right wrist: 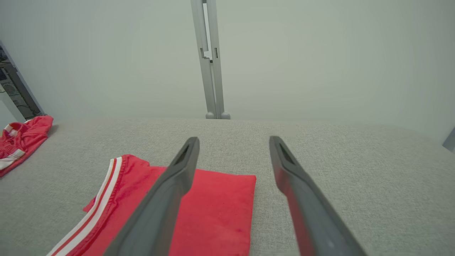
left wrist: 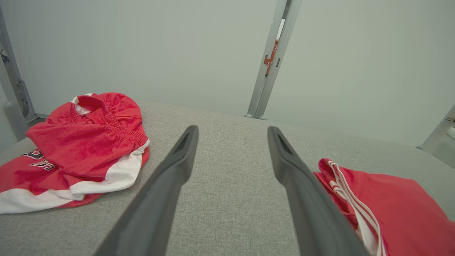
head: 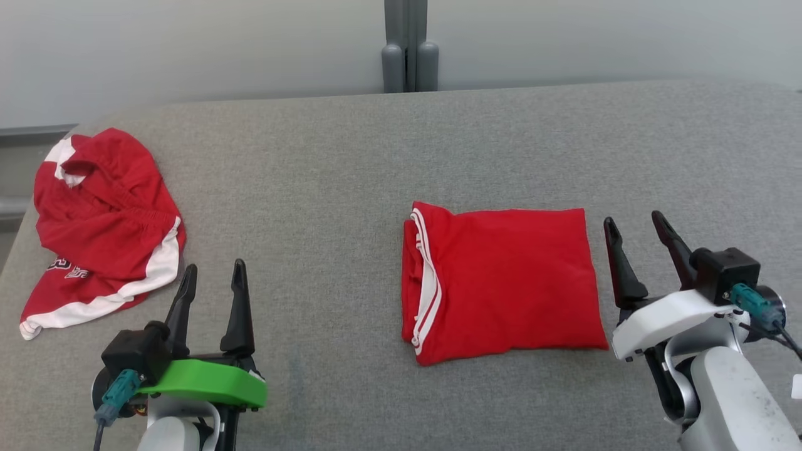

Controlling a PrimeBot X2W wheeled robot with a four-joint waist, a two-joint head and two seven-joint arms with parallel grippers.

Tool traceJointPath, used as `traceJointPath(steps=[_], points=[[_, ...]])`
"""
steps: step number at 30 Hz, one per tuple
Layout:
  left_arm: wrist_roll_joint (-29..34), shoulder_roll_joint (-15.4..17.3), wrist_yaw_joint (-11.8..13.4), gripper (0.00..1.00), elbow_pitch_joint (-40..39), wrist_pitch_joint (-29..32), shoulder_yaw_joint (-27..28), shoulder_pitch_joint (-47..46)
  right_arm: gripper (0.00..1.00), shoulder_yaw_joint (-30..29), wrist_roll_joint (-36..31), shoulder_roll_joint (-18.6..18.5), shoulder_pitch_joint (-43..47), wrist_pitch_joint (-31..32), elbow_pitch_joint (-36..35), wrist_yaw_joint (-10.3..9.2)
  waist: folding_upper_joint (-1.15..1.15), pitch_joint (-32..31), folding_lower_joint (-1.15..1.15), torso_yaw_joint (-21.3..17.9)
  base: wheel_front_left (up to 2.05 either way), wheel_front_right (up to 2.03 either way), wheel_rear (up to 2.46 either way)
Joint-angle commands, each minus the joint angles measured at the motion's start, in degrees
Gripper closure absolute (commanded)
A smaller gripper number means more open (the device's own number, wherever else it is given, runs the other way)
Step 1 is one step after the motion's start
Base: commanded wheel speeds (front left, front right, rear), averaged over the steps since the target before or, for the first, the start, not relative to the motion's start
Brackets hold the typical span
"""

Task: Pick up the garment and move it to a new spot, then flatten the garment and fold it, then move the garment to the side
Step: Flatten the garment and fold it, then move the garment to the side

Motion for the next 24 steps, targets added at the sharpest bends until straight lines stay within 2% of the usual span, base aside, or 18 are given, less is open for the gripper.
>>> traceJointPath(steps=[1,8,24], points=[[-0.3,0.1,0.1,0.00,0.1,-0.2,0.1,1.0,0.00,0.0,-0.9,0.2,0.8,-1.1,0.8,0.02,0.00,-1.6,0.00,-1.5,0.00,0.00,0.00],[-0.4,0.2,-0.1,0.00,2.5,-0.2,-0.8,0.9,0.00,-1.2,-1.7,0.5,0.9,-3.7,5.3,0.01,0.00,-2.9,0.00,-2.1,0.00,0.00,0.00],[0.5,0.1,-0.3,0.00,3.4,-0.2,0.4,-1.1,0.00,-3.3,-0.6,1.9,1.2,-4.6,6.3,0.01,0.00,-2.2,0.00,-2.5,0.00,0.00,0.00]])
